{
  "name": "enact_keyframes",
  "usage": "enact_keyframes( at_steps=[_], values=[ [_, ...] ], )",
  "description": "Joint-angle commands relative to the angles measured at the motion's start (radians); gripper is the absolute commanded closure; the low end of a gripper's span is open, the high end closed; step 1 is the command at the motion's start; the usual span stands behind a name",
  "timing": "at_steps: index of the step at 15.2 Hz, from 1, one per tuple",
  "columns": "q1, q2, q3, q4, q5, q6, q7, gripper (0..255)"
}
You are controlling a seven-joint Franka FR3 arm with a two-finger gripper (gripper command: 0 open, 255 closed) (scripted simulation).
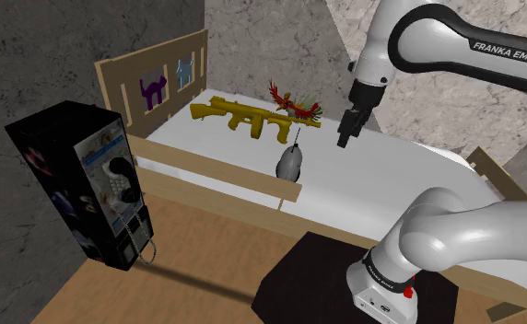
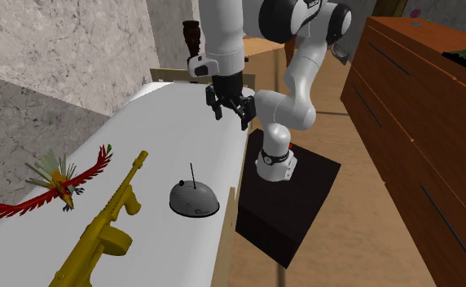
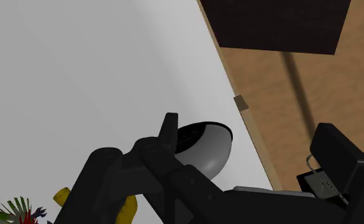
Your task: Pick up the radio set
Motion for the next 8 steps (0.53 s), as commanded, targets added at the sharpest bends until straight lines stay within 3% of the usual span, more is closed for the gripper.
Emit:
enact_keyframes(
  at_steps=[1,8],
  values=[
    [0.000,0.000,0.000,0.000,0.000,0.000,0.000,0],
    [0.063,0.496,0.010,0.325,-0.104,-0.087,-0.181,0]
  ],
)
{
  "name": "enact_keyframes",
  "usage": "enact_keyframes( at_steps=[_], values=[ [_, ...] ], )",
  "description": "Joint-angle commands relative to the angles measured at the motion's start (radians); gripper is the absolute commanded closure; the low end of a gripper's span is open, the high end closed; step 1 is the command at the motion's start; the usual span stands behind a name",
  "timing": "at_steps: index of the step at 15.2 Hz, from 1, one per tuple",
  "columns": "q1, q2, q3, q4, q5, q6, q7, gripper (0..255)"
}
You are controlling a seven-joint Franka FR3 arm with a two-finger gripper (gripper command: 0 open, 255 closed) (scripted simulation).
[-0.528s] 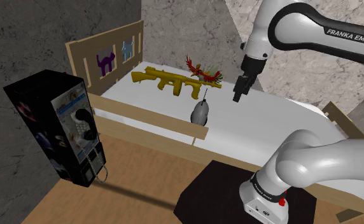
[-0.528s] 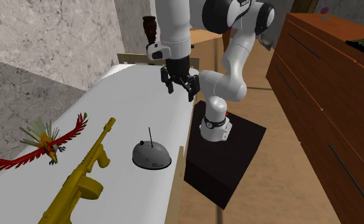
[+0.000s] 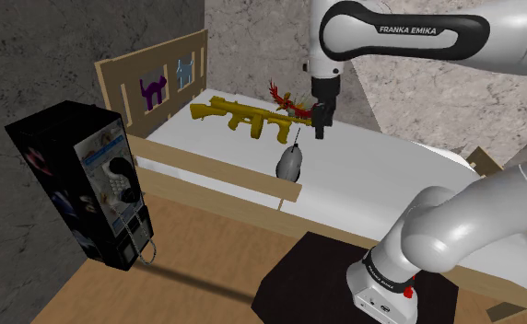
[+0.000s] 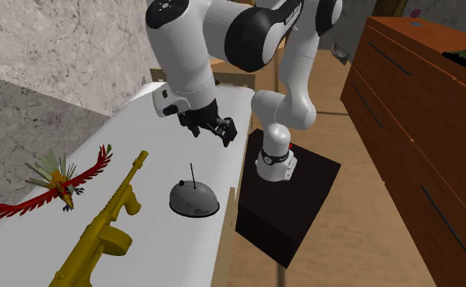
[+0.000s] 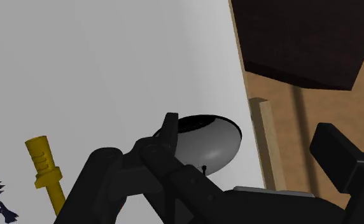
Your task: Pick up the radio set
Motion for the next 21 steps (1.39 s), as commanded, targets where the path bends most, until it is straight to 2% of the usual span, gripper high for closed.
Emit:
enact_keyframes(
  at_steps=[1,7,8,17,18,21],
  values=[
    [0.014,0.133,0.007,0.095,-0.034,-0.038,-0.055,0],
    [0.057,0.510,0.050,0.388,-0.145,-0.163,-0.195,0],
    [0.061,0.539,0.054,0.411,-0.155,-0.174,-0.207,0],
    [0.058,0.559,0.052,0.336,-0.151,-0.081,-0.184,0],
    [0.058,0.559,0.052,0.335,-0.151,-0.080,-0.184,255],
    [0.058,0.557,0.052,0.332,-0.151,-0.078,-0.184,255]
  ],
)
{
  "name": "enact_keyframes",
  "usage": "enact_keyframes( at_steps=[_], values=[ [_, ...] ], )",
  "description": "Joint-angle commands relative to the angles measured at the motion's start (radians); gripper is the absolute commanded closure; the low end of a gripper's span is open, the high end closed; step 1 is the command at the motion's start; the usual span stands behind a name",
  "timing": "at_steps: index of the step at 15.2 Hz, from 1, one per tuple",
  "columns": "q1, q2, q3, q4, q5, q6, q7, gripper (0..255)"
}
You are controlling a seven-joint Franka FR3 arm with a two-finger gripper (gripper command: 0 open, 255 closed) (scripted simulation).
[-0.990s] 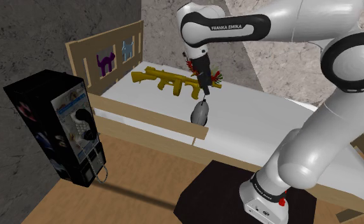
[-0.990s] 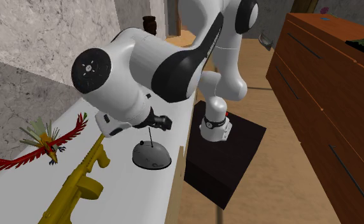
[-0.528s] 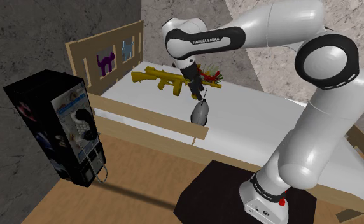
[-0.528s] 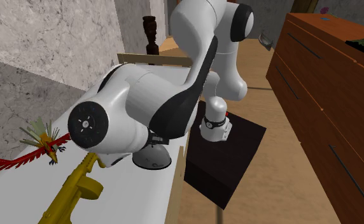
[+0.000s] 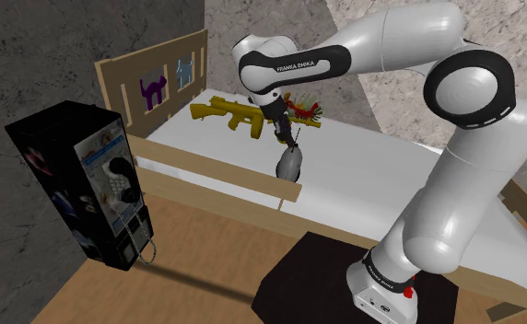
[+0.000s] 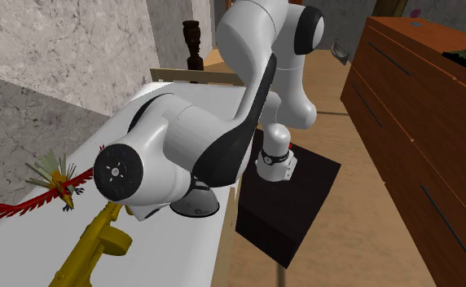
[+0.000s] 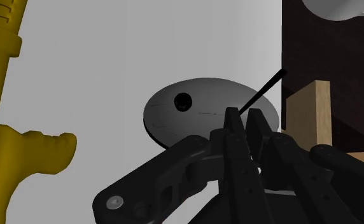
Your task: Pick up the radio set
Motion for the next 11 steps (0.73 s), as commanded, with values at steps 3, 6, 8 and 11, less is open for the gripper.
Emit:
enact_keyframes(
  at_steps=[3,6,8,11],
  values=[
    [0.000,0.000,0.000,-0.001,0.000,0.001,0.000,255],
    [0.000,0.002,0.000,0.005,0.000,-0.002,0.000,255],
    [0.001,-0.005,0.001,0.023,-0.001,-0.027,-0.006,255],
    [0.002,-0.013,0.001,0.052,-0.002,-0.063,-0.015,255]
  ],
)
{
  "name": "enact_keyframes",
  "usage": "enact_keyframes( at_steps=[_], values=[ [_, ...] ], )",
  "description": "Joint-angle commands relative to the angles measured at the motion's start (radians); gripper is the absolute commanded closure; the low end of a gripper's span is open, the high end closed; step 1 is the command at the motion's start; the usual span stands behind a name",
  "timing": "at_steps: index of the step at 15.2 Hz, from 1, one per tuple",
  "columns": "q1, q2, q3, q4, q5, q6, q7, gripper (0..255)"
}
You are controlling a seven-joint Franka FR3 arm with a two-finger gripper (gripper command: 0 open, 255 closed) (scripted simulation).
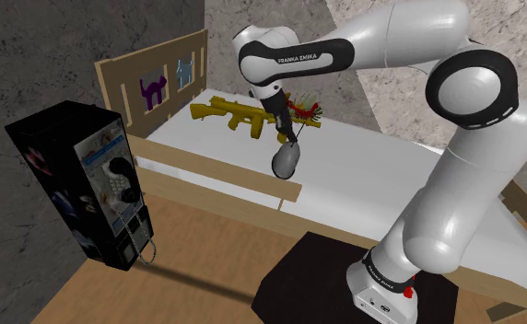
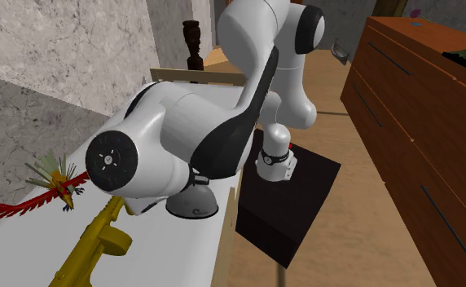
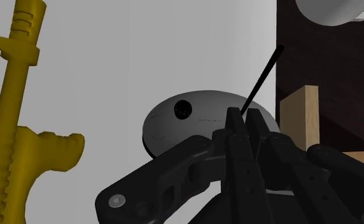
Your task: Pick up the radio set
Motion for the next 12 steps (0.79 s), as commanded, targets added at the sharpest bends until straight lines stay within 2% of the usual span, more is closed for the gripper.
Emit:
enact_keyframes(
  at_steps=[1,10,12],
  values=[
    [0.000,-0.007,0.000,0.019,-0.002,-0.025,-0.007,255],
    [0.004,-0.018,0.001,0.124,-0.010,-0.137,-0.036,255],
    [0.004,-0.018,0.001,0.125,-0.010,-0.139,-0.036,255]
  ],
)
